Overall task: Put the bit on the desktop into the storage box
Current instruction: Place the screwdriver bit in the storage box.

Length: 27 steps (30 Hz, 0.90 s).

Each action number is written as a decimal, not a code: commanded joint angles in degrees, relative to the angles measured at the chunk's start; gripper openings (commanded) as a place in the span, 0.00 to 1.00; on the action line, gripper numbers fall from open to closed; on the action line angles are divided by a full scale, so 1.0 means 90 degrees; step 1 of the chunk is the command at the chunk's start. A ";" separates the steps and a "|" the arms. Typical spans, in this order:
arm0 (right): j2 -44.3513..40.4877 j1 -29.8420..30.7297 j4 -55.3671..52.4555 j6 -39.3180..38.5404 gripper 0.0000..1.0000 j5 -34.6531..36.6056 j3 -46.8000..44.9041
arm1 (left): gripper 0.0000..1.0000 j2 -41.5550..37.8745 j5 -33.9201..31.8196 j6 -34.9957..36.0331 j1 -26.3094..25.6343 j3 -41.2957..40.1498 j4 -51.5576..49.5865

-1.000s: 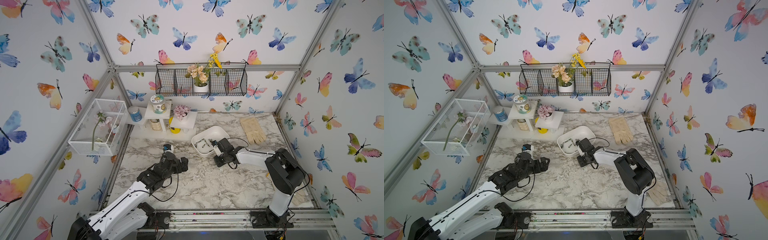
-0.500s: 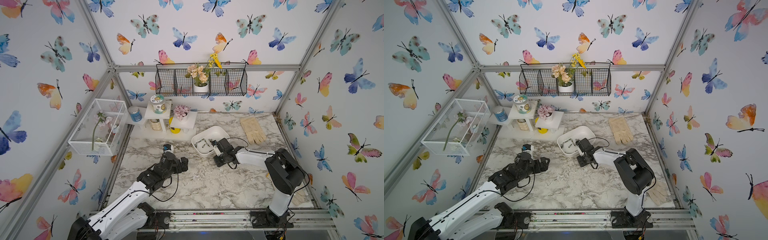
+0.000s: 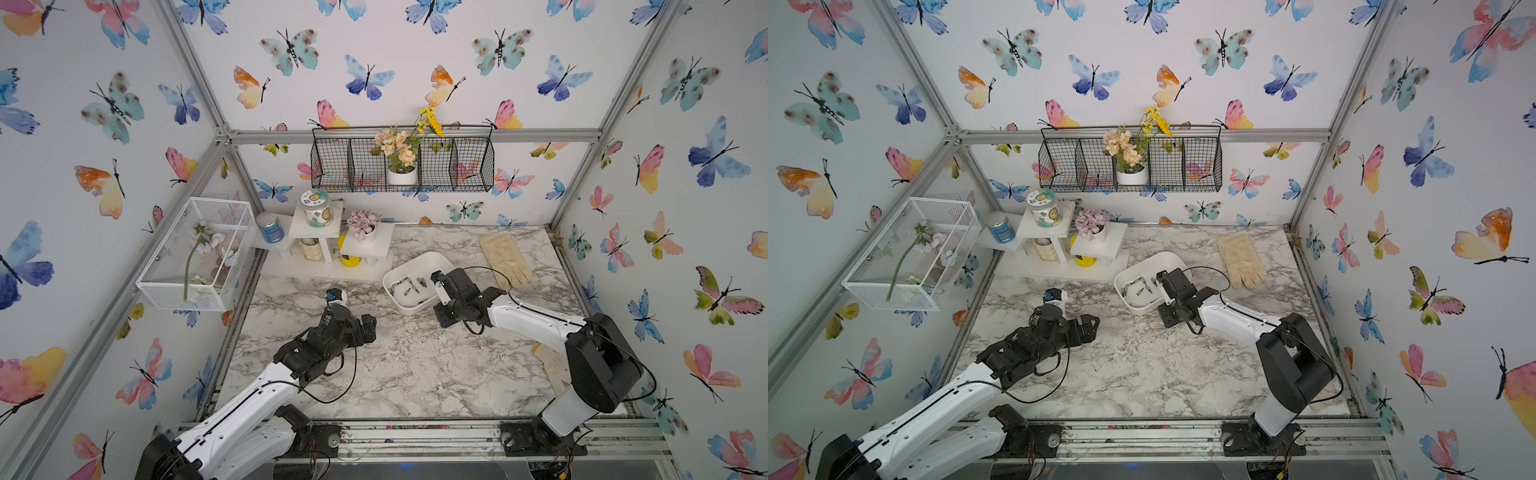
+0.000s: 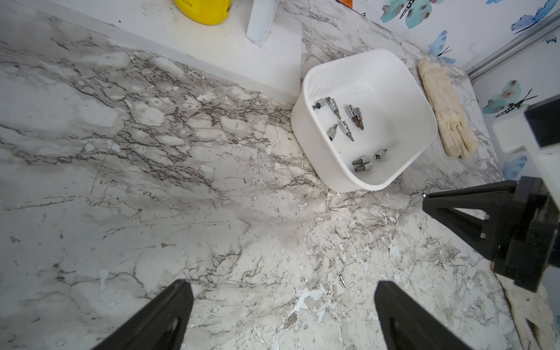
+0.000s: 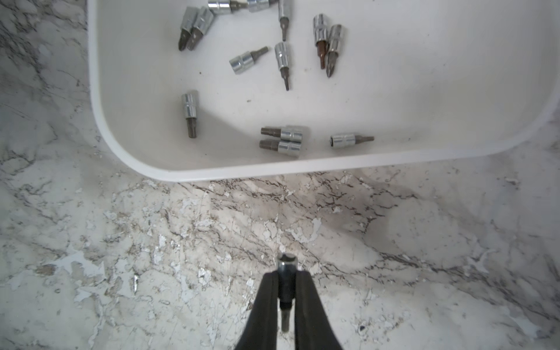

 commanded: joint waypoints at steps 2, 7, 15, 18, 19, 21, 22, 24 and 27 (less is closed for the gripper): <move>-0.0045 0.0020 -0.0009 0.0048 0.09 -0.0032 0.0513 | 0.99 -0.0173 -0.0242 -0.0030 -0.0032 -0.0089 -0.0096; 0.0531 0.0017 0.0124 -0.0020 0.09 -0.0254 0.1302 | 0.99 -0.0261 -0.0334 -0.0044 -0.0032 -0.0077 -0.0166; 0.1834 -0.0009 0.0493 -0.0070 0.09 -0.0370 0.2401 | 0.99 -0.0376 -0.0461 -0.0032 -0.0032 -0.0109 -0.0252; 0.2209 -0.0019 0.0577 -0.0059 0.09 -0.0337 0.2635 | 0.99 -0.0416 -0.0471 -0.0004 -0.0032 -0.0127 -0.0237; 0.2308 -0.0019 0.0599 -0.0045 0.09 -0.0311 0.2696 | 0.99 -0.0420 -0.0481 -0.0001 -0.0032 -0.0143 -0.0221; 0.2450 -0.0029 0.0592 -0.0050 0.10 -0.0284 0.2770 | 0.99 -0.0420 -0.0469 0.0023 -0.0032 -0.0156 -0.0210; 0.2472 -0.0029 0.0623 -0.0044 0.11 -0.0280 0.2774 | 0.99 -0.0420 -0.0480 0.0034 -0.0032 -0.0148 -0.0243; 0.2474 -0.0029 0.0688 -0.0036 0.17 -0.0228 0.2747 | 0.99 -0.0440 -0.0534 0.0034 -0.0032 -0.0148 -0.0289; 0.2423 -0.0037 0.0709 -0.0032 0.26 -0.0229 0.2732 | 0.99 -0.0516 -0.0611 0.0038 -0.0032 -0.0192 -0.0203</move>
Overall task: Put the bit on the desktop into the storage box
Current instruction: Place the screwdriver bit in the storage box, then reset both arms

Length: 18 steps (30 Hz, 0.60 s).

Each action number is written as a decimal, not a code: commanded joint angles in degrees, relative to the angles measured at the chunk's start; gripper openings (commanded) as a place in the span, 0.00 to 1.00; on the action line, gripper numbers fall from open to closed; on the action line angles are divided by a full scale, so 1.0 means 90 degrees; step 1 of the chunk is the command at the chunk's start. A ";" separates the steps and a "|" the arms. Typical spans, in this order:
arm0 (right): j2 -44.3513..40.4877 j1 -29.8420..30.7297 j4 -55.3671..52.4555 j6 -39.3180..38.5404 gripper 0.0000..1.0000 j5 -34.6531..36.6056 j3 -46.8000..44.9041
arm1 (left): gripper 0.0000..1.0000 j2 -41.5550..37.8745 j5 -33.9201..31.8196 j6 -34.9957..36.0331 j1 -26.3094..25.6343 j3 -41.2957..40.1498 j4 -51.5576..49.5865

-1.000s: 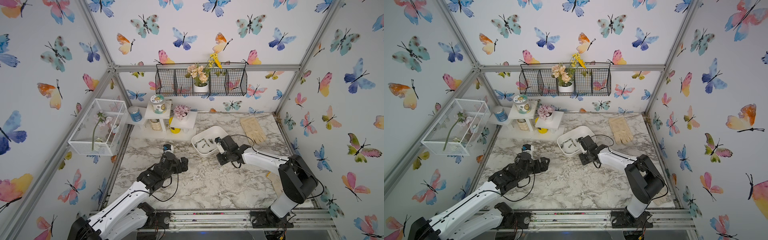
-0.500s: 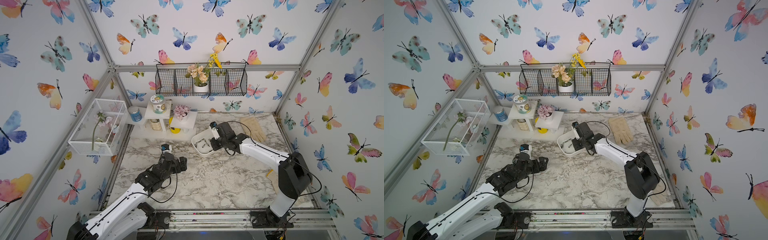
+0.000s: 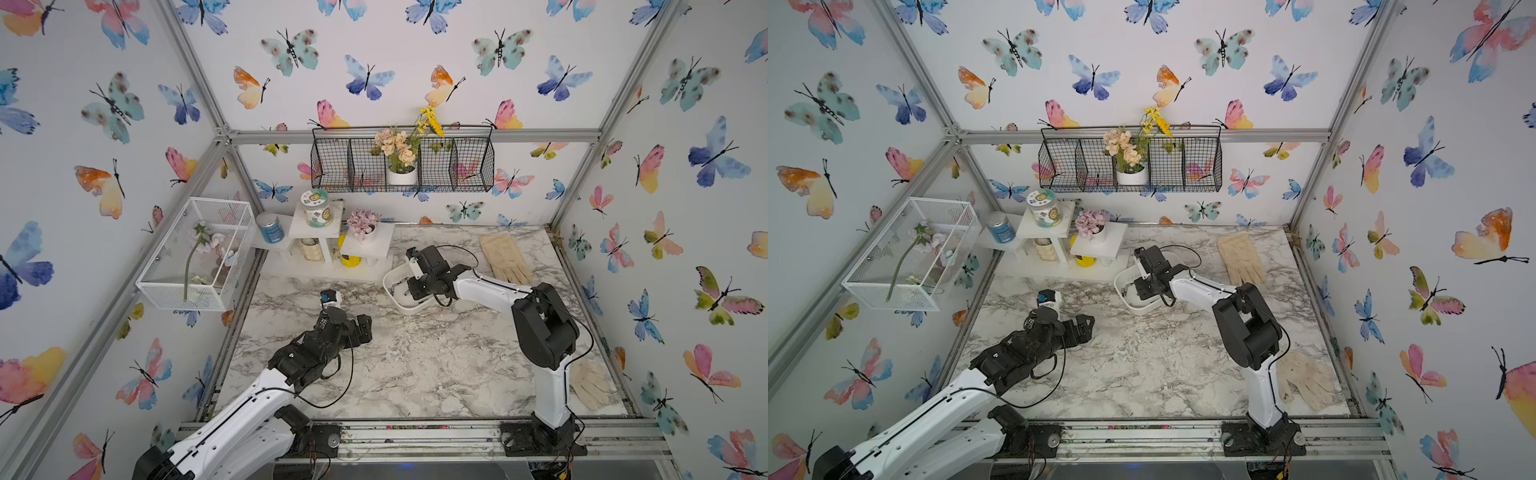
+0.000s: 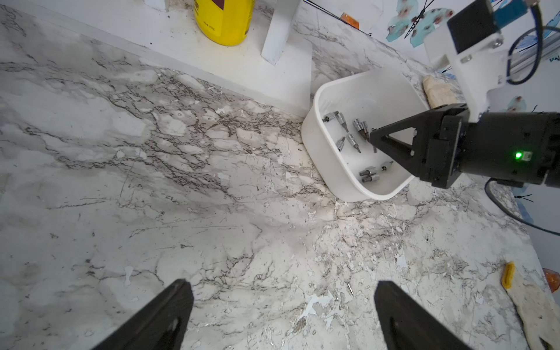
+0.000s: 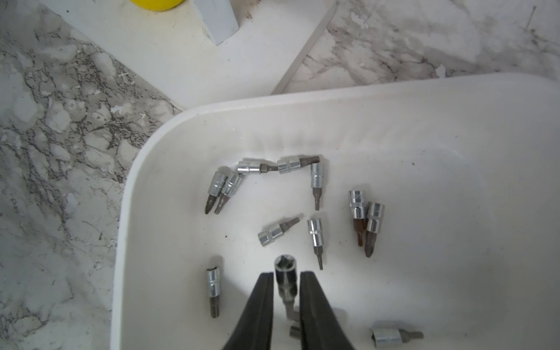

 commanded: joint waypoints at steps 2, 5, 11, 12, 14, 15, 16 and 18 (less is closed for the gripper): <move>-0.0133 -0.0019 0.0119 -0.0015 0.32 -0.0029 0.0131 | 0.99 -0.0172 -0.0288 0.0022 -0.0032 -0.0080 -0.0011; -0.0308 -0.0020 0.0090 -0.0020 0.41 -0.0027 0.0105 | 0.99 -0.0210 -0.0358 -0.0049 -0.0032 -0.0023 -0.0011; -0.1046 -0.0029 0.0117 -0.0020 0.51 0.0206 -0.0185 | 0.99 -0.0432 -0.0548 -0.0107 -0.0037 0.0036 0.0032; -0.1239 -0.0039 0.0166 0.0005 0.55 0.0282 -0.0302 | 0.99 -0.0480 -0.0550 -0.0076 -0.0030 0.0055 0.0082; -0.1609 -0.0067 0.0273 0.0088 0.94 0.0356 -0.0553 | 0.99 -0.0595 -0.0545 -0.0021 -0.0032 0.0110 0.0184; -0.1804 -0.0077 0.0313 0.0125 0.99 0.0373 -0.0674 | 0.99 -0.0645 -0.0561 0.0005 -0.0032 0.0124 0.0266; -0.1994 -0.0088 0.0339 0.0132 0.99 0.0443 -0.0797 | 0.99 -0.0689 -0.0599 0.0024 -0.0027 0.0130 0.0360; -0.2318 -0.0088 0.0351 0.0167 0.99 0.0671 -0.1012 | 0.99 -0.0736 -0.0709 0.0111 -0.0036 0.0161 0.0505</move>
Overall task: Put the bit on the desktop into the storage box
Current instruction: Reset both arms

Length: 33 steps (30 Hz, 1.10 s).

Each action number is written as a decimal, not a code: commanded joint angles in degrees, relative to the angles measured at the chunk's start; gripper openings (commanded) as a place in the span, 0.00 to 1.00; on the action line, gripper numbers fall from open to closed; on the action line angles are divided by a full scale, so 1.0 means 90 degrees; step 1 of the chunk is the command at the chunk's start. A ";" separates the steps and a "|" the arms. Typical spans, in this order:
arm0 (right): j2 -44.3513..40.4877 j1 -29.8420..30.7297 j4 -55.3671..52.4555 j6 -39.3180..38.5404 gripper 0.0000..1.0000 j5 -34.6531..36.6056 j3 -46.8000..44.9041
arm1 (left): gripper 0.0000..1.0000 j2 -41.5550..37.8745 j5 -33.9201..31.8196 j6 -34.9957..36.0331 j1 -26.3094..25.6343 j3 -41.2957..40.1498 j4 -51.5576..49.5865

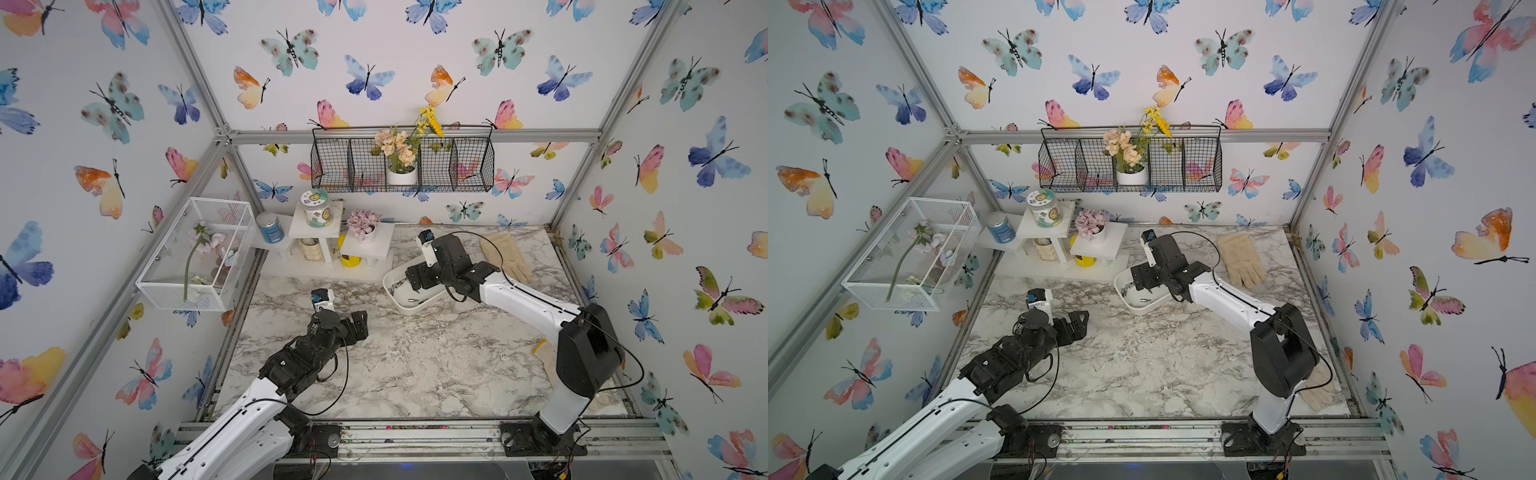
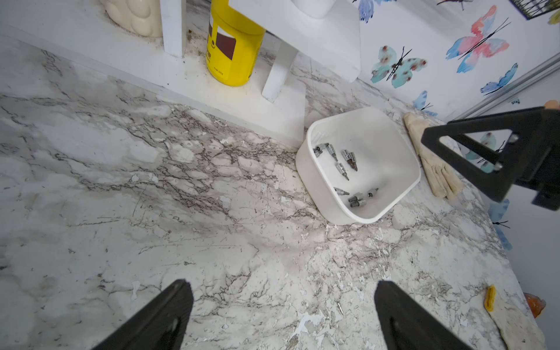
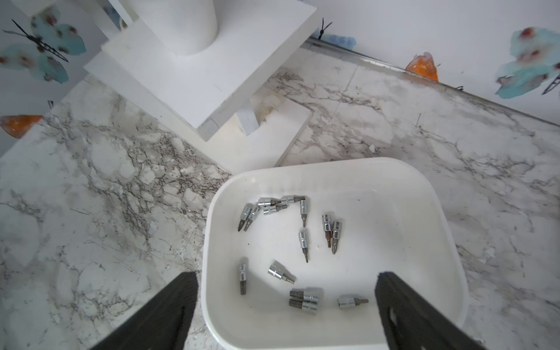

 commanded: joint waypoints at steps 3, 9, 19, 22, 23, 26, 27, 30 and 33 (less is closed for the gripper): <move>-0.0943 -0.0062 0.0212 0.0228 0.99 0.1006 -0.0759 | 0.99 -0.0091 -0.0537 0.0423 -0.0027 0.0251 0.0477; -0.2404 -0.0103 0.1112 0.0334 0.99 0.2232 -0.2138 | 0.99 -0.0037 -0.0872 0.1302 -0.0033 0.0378 0.0831; -0.3243 -0.0535 0.2440 -0.0611 0.99 0.2894 -0.3879 | 0.99 -0.0449 -0.1784 0.2826 0.0129 -0.0728 0.3158; -0.3205 -0.0904 0.2730 -0.0685 0.99 0.2724 -0.4224 | 0.99 -0.0379 -0.1873 0.3230 0.0352 -0.1116 0.3907; -0.3186 -0.1007 0.2829 -0.0713 0.99 0.2669 -0.4314 | 0.99 -0.0347 -0.1898 0.3320 0.0459 -0.1222 0.4090; -0.3135 -0.1381 0.3105 -0.0629 0.99 0.2368 -0.4525 | 0.99 -0.0186 -0.1789 0.3484 0.0938 -0.1451 0.4494; -0.3108 -0.1533 0.3222 -0.0628 0.99 0.2215 -0.4590 | 0.99 -0.0137 -0.1703 0.3432 0.1151 -0.1504 0.4552; -0.3092 -0.1818 0.3560 -0.0634 0.99 0.1981 -0.4780 | 0.99 -0.0039 -0.1253 0.3335 0.1856 -0.1664 0.4745; -0.3134 -0.2031 0.3765 -0.0493 0.99 0.1812 -0.4923 | 0.99 0.0109 -0.0879 0.3362 0.2482 -0.1859 0.5095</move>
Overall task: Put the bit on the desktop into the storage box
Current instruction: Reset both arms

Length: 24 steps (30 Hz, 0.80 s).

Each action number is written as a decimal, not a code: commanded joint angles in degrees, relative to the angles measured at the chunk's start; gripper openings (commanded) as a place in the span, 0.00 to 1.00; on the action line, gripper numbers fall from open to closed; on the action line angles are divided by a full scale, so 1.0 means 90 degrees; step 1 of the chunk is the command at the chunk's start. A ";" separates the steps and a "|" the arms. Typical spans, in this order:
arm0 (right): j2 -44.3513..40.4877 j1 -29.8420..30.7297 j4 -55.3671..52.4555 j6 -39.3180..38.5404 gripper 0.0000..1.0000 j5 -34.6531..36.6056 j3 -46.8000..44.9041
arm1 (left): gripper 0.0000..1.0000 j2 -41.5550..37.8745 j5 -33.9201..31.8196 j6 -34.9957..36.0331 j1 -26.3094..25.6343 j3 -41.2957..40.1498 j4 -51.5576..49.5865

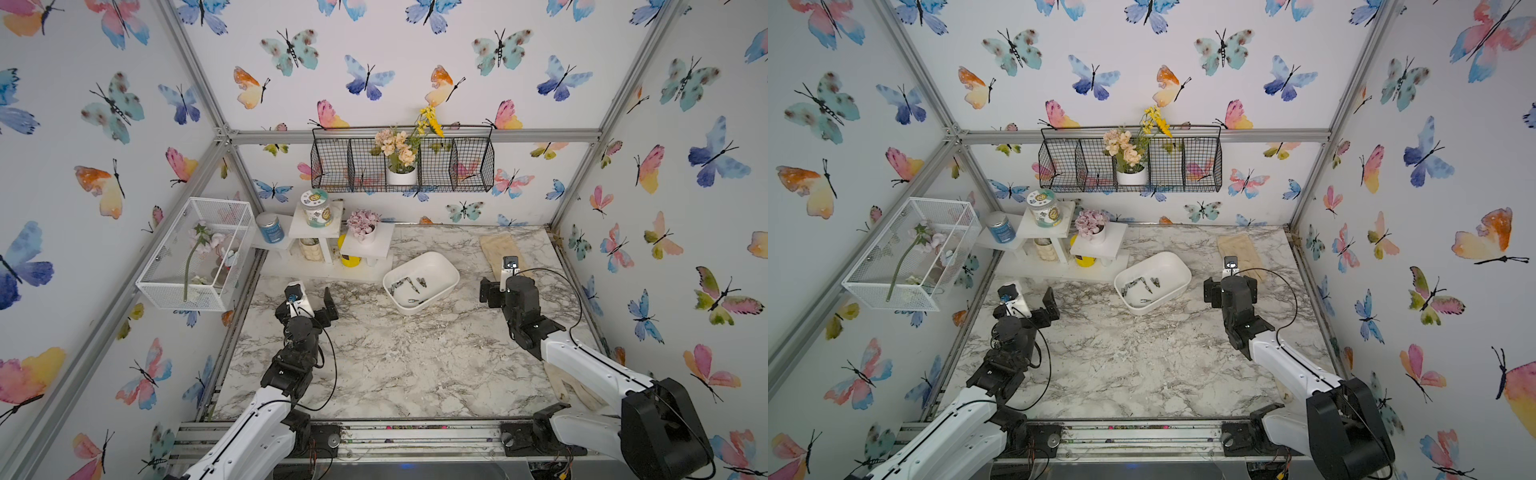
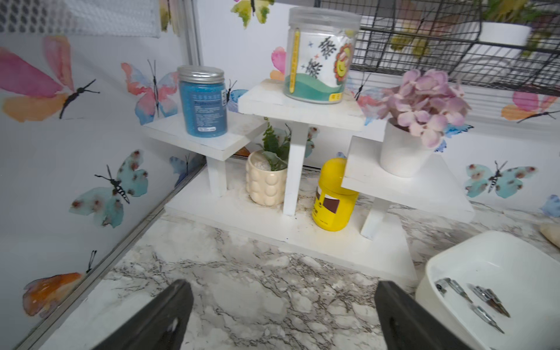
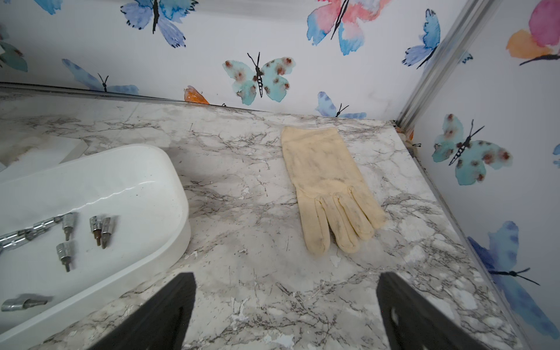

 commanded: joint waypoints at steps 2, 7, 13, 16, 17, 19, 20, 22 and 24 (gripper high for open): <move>-0.0035 -0.0211 0.0811 0.0094 0.99 -0.0288 -0.0312 | 0.99 0.0253 0.0522 0.0115 0.0790 -0.0206 0.0864; -0.0087 -0.0341 0.2199 -0.0331 0.99 -0.0511 -0.0981 | 0.99 0.1139 0.1527 -0.0188 0.1724 -0.0528 0.1918; -0.0027 -0.0469 0.3031 -0.0540 0.99 -0.0410 -0.1432 | 0.99 0.2407 0.2072 0.0225 0.1929 -0.0698 0.3127; 0.0105 -0.0546 0.3381 -0.0595 0.99 -0.0400 -0.1581 | 0.99 0.2859 0.2284 0.0402 0.1930 -0.0918 0.3933; 0.0167 -0.0580 0.3421 -0.0567 0.99 -0.0405 -0.1585 | 0.99 0.3058 0.2334 0.0416 0.1927 -0.1021 0.4252; 0.0294 -0.0610 0.3474 -0.0572 0.99 -0.0401 -0.1575 | 0.99 0.3554 0.2309 0.0379 0.1926 -0.1181 0.4901; 0.0362 -0.0638 0.3524 -0.0591 0.99 -0.0398 -0.1585 | 0.99 0.3881 0.2288 0.0355 0.1933 -0.1259 0.5312; 0.0517 -0.0697 0.3683 -0.0698 0.99 -0.0381 -0.1611 | 0.99 0.4342 0.2349 0.0417 0.1925 -0.1193 0.5792; 0.0699 -0.0791 0.3825 -0.0819 0.99 -0.0323 -0.1614 | 0.99 0.4376 0.2439 0.0583 0.1896 -0.0721 0.4881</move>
